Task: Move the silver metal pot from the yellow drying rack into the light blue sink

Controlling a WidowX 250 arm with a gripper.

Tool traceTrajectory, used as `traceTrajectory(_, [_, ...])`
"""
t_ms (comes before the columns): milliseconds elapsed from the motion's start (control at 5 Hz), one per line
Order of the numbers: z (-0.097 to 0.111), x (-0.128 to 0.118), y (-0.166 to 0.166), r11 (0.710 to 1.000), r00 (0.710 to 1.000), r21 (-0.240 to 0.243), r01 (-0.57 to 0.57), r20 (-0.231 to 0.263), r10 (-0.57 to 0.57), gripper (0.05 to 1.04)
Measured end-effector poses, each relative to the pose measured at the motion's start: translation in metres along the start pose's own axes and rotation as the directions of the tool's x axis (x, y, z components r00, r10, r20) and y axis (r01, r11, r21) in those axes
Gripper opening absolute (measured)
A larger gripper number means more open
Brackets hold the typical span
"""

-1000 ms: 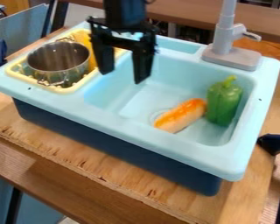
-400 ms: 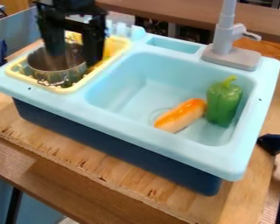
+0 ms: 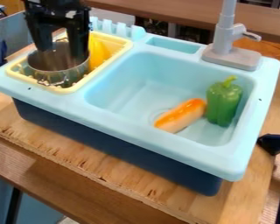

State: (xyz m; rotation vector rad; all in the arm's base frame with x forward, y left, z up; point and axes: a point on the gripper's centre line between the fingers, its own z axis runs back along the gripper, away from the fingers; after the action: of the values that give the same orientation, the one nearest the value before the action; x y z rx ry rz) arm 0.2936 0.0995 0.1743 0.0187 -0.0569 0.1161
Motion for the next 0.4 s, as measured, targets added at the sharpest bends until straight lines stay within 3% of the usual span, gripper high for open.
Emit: traceTrajectory(400, [-0.023,0.028,0.006,0.999,1.0,-0.039,0.03,0.007,-0.029,0.998])
